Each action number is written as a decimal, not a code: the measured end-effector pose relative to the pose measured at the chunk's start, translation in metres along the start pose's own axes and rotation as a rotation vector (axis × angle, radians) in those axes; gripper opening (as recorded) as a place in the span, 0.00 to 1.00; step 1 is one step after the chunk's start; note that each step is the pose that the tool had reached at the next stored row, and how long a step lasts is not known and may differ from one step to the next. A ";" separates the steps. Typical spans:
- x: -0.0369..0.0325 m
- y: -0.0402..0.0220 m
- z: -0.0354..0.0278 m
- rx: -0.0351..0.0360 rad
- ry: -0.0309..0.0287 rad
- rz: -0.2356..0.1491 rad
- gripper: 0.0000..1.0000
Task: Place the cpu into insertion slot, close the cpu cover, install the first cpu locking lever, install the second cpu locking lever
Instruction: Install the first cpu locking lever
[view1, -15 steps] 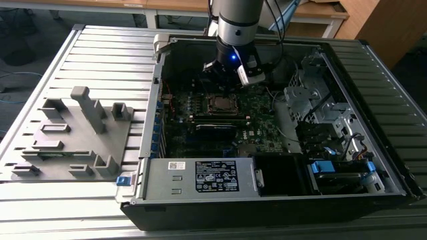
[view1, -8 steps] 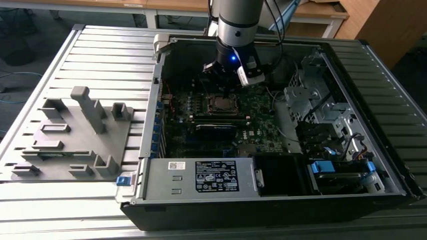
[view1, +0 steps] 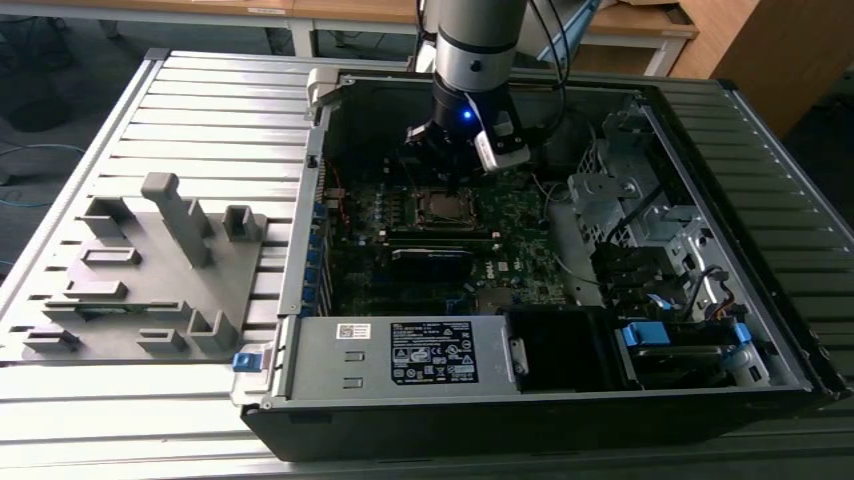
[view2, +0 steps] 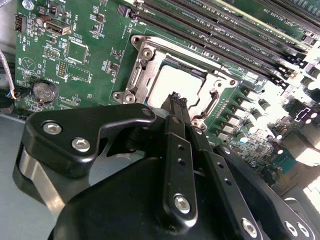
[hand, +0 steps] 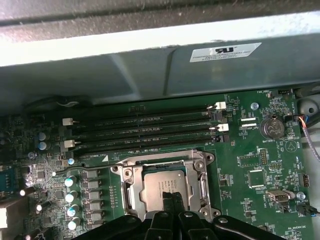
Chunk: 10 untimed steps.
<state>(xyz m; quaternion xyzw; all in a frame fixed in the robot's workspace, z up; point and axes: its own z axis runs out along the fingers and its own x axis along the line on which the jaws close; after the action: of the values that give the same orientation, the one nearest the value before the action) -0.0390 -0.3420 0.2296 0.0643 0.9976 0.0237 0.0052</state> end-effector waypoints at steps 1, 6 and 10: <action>0.0000 0.0000 0.0000 -0.0001 0.0000 0.000 0.11; 0.0000 0.0000 -0.0003 0.0002 0.0001 0.000 0.11; 0.0027 -0.0004 -0.0004 0.0004 0.0001 0.000 0.11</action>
<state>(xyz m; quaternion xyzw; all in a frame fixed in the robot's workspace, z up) -0.0417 -0.3421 0.2299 0.0643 0.9976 0.0235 0.0051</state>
